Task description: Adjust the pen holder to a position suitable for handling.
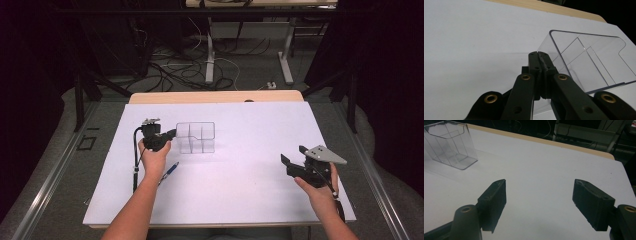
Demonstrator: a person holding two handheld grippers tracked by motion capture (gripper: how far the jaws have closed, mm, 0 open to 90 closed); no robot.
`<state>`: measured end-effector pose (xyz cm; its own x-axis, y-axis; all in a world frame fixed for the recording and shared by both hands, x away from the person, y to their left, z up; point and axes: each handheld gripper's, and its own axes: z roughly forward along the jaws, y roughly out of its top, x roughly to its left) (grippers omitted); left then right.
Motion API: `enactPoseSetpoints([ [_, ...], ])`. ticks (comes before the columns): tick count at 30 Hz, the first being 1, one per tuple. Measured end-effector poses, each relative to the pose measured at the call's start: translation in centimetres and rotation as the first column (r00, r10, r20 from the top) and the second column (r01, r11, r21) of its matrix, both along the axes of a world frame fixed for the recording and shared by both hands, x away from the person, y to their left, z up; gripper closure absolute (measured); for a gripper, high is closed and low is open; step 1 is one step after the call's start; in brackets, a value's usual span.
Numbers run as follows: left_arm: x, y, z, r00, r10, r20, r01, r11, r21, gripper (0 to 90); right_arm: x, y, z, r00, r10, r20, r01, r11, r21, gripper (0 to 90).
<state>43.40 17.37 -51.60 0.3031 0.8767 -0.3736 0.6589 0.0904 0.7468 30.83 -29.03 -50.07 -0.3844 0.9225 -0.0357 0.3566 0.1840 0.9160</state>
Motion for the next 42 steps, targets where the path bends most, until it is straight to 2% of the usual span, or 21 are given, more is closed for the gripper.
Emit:
enactPoseSetpoints([
  [10, 0.6, -2.3, 0.1, 0.9988, -0.049, -0.005, 0.05, 0.9984, 0.027, 90.0, 0.1, 0.0, 0.0, 0.9999, -0.004, -0.011, 0.004, 1.0, 0.028, 27.4],
  [17, 1.1, -3.7, 0.2, 0.9978, -0.066, 0.012, 0.065, 0.9974, 0.03, 90.0, 0.0, -0.1, 0.0, 0.9999, -0.01, -0.013, 0.01, 1.0, 0.024, 27.5],
  [21, 1.3, -4.2, 0.4, 0.9966, -0.082, 0.003, 0.082, 0.9961, 0.031, 90.0, 0.0, -0.1, 0.0, 0.9998, -0.012, -0.016, 0.013, 1.0, 0.026, 27.5],
  [30, 1.6, -5.4, 0.4, 0.9952, -0.096, 0.017, 0.095, 0.9948, 0.035, 90.0, 0.1, -0.2, 0.0, 0.9999, -0.015, -0.001, 0.015, 1.0, 0.025, 27.4],
  [36, 1.6, -5.9, 0.3, 0.9941, -0.108, 0.01, 0.108, 0.993, 0.049, 90.0, 0.1, -0.2, 0.1, 0.9998, -0.014, -0.015, 0.014, 1.0, 0.022, 27.5],
  [40, 1.6, -5.9, 0.3, 0.9939, -0.11, 0.004, 0.11, 0.9928, 0.048, 90.0, 0.2, -0.2, 0.0, 0.9998, -0.004, -0.018, 0.005, 0.999, 0.037, 27.5],
  [42, 1.5, -5.8, 0.4, 0.9944, -0.106, 0.001, 0.106, 0.9924, 0.062, 88.8, 0.1, -0.1, 0.0, 0.9998, -0.013, -0.017, 0.014, 0.999, 0.044, 27.5],
])
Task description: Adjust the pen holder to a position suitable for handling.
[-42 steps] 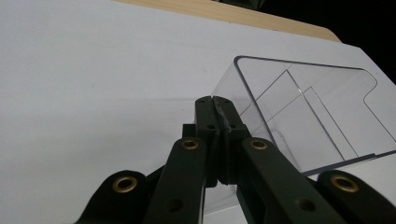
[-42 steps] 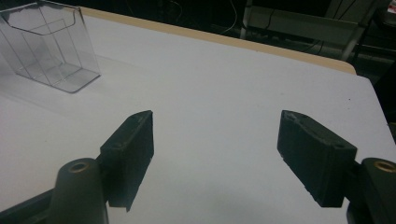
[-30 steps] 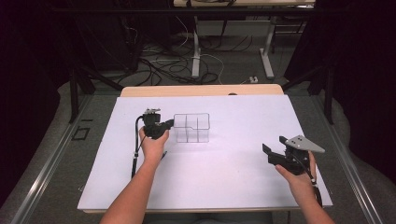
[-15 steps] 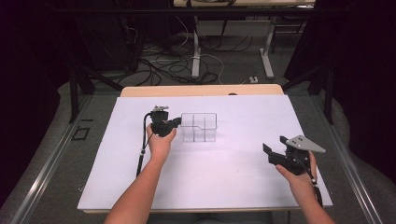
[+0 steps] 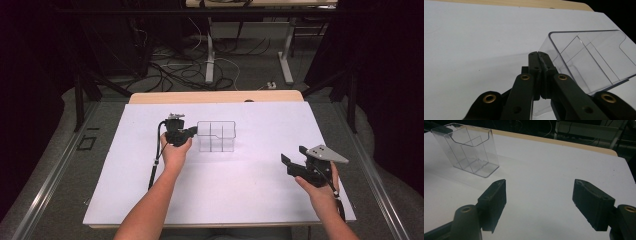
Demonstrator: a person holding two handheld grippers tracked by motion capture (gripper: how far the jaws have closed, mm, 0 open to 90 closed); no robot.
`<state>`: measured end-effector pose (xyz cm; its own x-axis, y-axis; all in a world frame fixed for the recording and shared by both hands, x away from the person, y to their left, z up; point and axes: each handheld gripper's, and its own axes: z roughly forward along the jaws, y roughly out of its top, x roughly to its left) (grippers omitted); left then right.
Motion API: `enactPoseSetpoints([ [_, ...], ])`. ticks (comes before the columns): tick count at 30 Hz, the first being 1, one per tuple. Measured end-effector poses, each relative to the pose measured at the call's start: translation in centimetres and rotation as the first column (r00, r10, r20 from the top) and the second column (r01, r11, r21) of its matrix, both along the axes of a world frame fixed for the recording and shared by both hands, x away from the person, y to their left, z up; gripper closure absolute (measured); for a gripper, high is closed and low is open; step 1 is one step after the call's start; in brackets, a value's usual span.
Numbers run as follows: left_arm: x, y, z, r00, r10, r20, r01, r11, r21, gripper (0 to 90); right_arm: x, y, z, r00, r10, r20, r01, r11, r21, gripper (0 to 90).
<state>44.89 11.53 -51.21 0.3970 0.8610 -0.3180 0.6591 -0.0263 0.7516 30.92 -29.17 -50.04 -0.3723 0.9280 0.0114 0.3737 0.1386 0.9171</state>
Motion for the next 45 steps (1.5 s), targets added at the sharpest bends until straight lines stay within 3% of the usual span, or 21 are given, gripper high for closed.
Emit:
enactPoseSetpoints([
  [5, -0.5, 0.5, 0.7, 0.9999, 0.015, 0.008, -0.015, 0.9999, -0.006, 85.2, -0.1, -0.2, 0.0, 0.9991, -0.008, -0.041, 0.009, 1.0, 0.014, 27.6],
  [12, -2.0, 1.9, 2.0, 0.9987, 0.003, 0.051, -0.001, 0.9993, -0.037, 77.1, 0.0, -0.1, -0.1, 0.9994, -0.011, -0.034, 0.012, 1.0, 0.013, 27.8],
  [13, -2.3, 2.2, 2.2, 0.9986, 0.002, 0.052, 0.0, 0.9991, -0.043, 75.1, -0.1, -0.2, 0.1, 0.9982, -0.009, -0.06, 0.009, 1.0, -0.005, 27.7],
  [14, -2.5, 2.5, 2.3, 0.9988, 0.002, 0.05, 0.0, 0.9987, -0.052, 70.9, 0.0, 0.0, -0.1, 0.9995, -0.013, -0.029, 0.014, 1.0, 0.012, 27.7],
  [17, -3.4, 3.5, 2.7, 0.9983, 0.01, 0.057, -0.005, 0.9964, -0.084, 66.7, 0.0, 0.1, 0.0, 0.9997, -0.006, -0.026, 0.006, 1.0, 0.01, 27.7],
  [24, -4.8, 5.0, 3.2, 0.9982, 0.005, 0.06, 0.0, 0.9958, -0.091, 55.3, 0.0, 0.2, 0.0, 0.9995, -0.007, -0.029, 0.008, 1.0, 0.012, 27.7],
  [31, -6.4, 6.2, 3.7, 0.9945, -0.013, 0.104, 0.022, 0.9958, -0.089, 43.3, -0.2, 0.2, 0.1, 0.9994, -0.013, -0.033, 0.013, 1.0, 0.004, 27.6],
  [36, -7.8, 6.7, 3.8, 0.9863, -0.058, 0.154, 0.069, 0.9952, -0.069, 38.2, -0.3, 0.2, 0.1, 0.9997, -0.012, -0.023, 0.012, 1.0, 0.005, 27.6],
  [40, -8.7, 7.1, 3.7, 0.9865, -0.101, 0.129, 0.105, 0.994, -0.029, 33.6, -0.4, 0.1, 0.2, 0.9995, -0.012, -0.029, 0.012, 1.0, 0.001, 27.6],
  [43, -9.3, 7.4, 3.6, 0.9858, -0.119, 0.118, 0.115, 0.9925, 0.042, 30.8, -0.4, 0.1, 0.2, 0.9995, -0.013, -0.028, 0.013, 1.0, 0.001, 27.6],
  [45, -9.6, 7.6, 3.5, 0.9846, -0.139, 0.107, 0.129, 0.9872, 0.095, 25.1, -0.4, 0.0, 0.2, 0.9996, -0.011, -0.025, 0.011, 1.0, -0.001, 27.6],
])
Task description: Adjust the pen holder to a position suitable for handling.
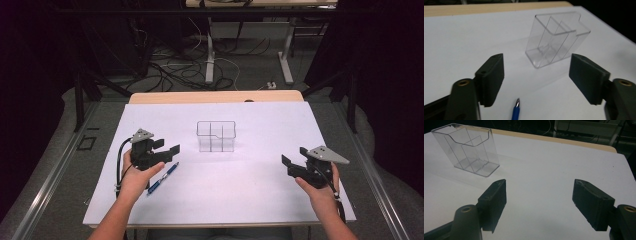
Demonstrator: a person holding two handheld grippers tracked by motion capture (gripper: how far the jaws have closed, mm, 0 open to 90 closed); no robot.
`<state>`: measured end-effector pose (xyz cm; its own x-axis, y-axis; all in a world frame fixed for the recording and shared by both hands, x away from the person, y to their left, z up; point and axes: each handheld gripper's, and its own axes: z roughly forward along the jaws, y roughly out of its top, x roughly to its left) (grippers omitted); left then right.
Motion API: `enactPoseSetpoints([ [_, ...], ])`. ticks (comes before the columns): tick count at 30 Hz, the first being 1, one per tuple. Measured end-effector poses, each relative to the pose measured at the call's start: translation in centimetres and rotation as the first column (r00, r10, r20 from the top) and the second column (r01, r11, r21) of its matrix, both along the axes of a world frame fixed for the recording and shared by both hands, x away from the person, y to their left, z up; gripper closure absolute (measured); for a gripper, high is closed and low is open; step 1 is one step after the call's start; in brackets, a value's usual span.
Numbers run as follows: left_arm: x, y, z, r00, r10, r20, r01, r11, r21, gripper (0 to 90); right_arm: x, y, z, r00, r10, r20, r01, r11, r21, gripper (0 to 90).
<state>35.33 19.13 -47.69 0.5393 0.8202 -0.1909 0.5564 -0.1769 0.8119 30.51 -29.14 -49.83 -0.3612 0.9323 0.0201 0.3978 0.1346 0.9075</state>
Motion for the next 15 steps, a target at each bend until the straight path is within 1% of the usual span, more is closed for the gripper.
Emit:
enactPoseSetpoints([
  [2, -0.4, 0.1, -0.1, 1.0, -0.005, -0.006, 0.005, 0.9997, 0.022, 22.6, 0.0, 0.0, 0.0, 1.0, 0.001, 0.002, -0.001, 1.0, 0.007, 27.6],
  [3, -0.5, 0.2, -0.2, 1.0, -0.007, -0.001, 0.008, 0.999, 0.043, 20.8, 0.0, 0.1, 0.0, 1.0, 0.001, 0.001, -0.001, 1.0, 0.007, 27.6],
  [5, -0.7, 0.2, -0.4, 0.9999, -0.009, -0.01, 0.01, 0.9973, 0.073, 16.1, 0.1, 0.1, 0.0, 1.0, 0.004, 0.002, -0.004, 1.0, 0.005, 27.6],
  [6, -0.8, 0.3, -0.5, 0.9997, -0.016, -0.02, 0.017, 0.9954, 0.094, 16.0, 0.1, 0.1, 0.0, 1.0, 0.005, 0.006, -0.005, 1.0, 0.001, 27.6],
  [7, -0.8, 0.4, -0.6, 0.9997, -0.014, -0.021, 0.017, 0.9938, 0.11, 15.3, 0.1, 0.1, -0.1, 0.9999, 0.007, 0.008, -0.007, 1.0, 0.004, 27.6],
  [8, -0.9, 0.4, -0.8, 0.9997, -0.017, -0.02, 0.019, 0.99, 0.14, 15.1, 0.1, 0.1, -0.1, 1.0, 0.006, 0.007, -0.006, 1.0, 0.004, 27.5],
  [9, -0.9, 0.4, -1.0, 0.9994, -0.018, -0.031, 0.023, 0.9858, 0.167, 15.1, 0.0, 0.1, 0.1, 0.9997, 0.009, -0.022, -0.01, 1.0, -0.006, 27.6],
  [10, -0.9, 0.4, -1.1, 0.9992, -0.018, -0.035, 0.024, 0.9815, 0.19, 14.8, 0.1, 0.2, 0.0, 0.9999, 0.01, -0.006, -0.01, 1.0, 0.001, 27.6],
  [11, -0.9, 0.5, -1.2, 0.9986, -0.021, -0.048, 0.031, 0.9782, 0.205, 14.1, 0.1, 0.2, -0.1, 0.9999, 0.013, 0.002, -0.013, 1.0, 0.003, 27.6],
  [12, -0.8, 0.5, -1.4, 0.9986, -0.019, -0.049, 0.029, 0.9747, 0.222, 13.9, 0.1, 0.2, -0.1, 0.9999, 0.014, 0.001, -0.014, 1.0, 0.003, 27.6],
  [13, -0.8, 0.6, -1.4, 0.9975, -0.027, -0.066, 0.042, 0.9704, 0.238, 13.9, 0.2, 0.2, -0.1, 0.9999, 0.014, 0.001, -0.014, 1.0, 0.003, 27.5],
  [14, -0.8, 0.5, -1.6, 0.9983, -0.017, -0.056, 0.03, 0.9724, 0.231, 13.9, 0.1, 0.2, -0.1, 0.9999, 0.013, -0.003, -0.013, 1.0, 0.004, 27.6],
  [15, -0.7, 0.5, -1.7, 0.9975, -0.014, -0.07, 0.03, 0.9701, 0.241, 13.9, 0.2, 0.2, -0.1, 0.9999, 0.014, -0.004, -0.014, 1.0, 0.004, 27.6],
])
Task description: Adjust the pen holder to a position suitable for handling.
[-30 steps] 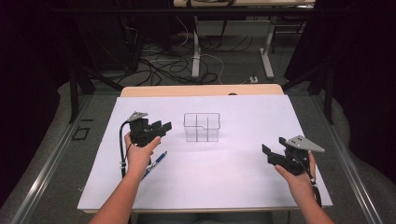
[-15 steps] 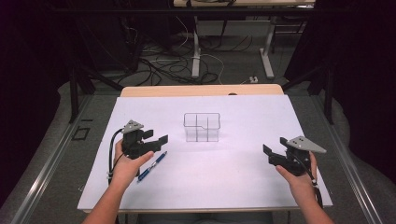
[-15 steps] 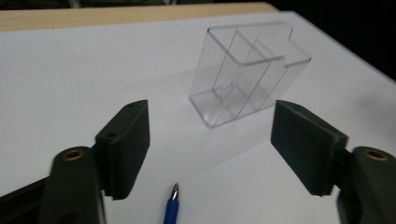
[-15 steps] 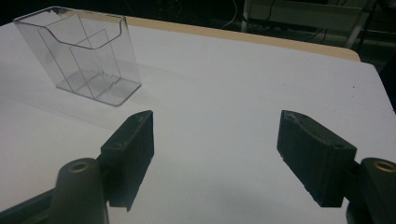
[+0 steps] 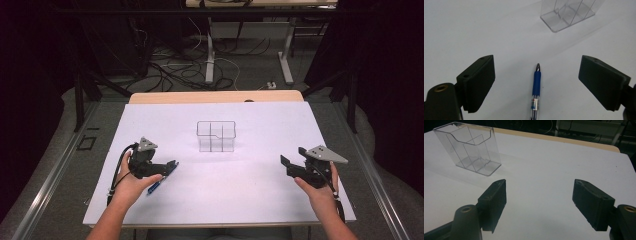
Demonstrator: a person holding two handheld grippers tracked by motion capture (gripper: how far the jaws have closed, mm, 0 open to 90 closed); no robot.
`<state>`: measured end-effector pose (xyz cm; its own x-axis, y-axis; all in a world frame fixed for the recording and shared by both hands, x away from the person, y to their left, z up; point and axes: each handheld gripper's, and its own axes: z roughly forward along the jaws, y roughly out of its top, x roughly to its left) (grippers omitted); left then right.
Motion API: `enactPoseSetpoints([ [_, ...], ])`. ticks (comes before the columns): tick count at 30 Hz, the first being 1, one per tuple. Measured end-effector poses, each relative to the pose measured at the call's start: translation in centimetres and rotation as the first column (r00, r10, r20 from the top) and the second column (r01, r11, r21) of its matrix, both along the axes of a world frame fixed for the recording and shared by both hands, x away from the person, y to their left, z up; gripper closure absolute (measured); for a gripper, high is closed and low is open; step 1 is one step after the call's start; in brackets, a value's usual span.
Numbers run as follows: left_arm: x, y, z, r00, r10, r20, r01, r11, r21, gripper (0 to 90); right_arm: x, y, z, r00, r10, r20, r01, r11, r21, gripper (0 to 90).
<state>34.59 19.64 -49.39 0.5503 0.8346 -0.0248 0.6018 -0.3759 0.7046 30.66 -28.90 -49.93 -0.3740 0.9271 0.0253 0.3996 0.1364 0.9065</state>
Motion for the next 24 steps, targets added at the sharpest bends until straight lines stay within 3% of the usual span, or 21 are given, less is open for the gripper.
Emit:
enactPoseSetpoints([
  [6, 0.3, 0.2, -0.5, 0.9994, 0.001, -0.033, 0.001, 0.9991, 0.041, 16.1, 0.0, -0.1, 0.0, 0.9999, -0.004, -0.01, 0.004, 1.0, -0.007, 27.5],
  [12, 0.4, 0.0, -1.1, 0.9948, -0.003, -0.102, 0.012, 0.9965, 0.083, 24.6, 0.0, -0.1, -0.1, 0.9999, -0.005, -0.014, 0.005, 1.0, -0.006, 27.5],
  [17, 0.6, -0.1, -1.6, 0.9891, -0.03, -0.144, 0.05, 0.9896, 0.135, 33.8, 0.0, -0.1, -0.1, 0.9999, -0.003, -0.014, 0.002, 1.0, -0.011, 27.6],
  [24, 0.9, -0.4, -2.3, 0.9823, -0.051, -0.18, 0.087, 0.9765, 0.197, 37.2, 0.1, -0.1, -0.1, 0.9999, 0.001, -0.013, -0.001, 1.0, -0.013, 27.6],
])
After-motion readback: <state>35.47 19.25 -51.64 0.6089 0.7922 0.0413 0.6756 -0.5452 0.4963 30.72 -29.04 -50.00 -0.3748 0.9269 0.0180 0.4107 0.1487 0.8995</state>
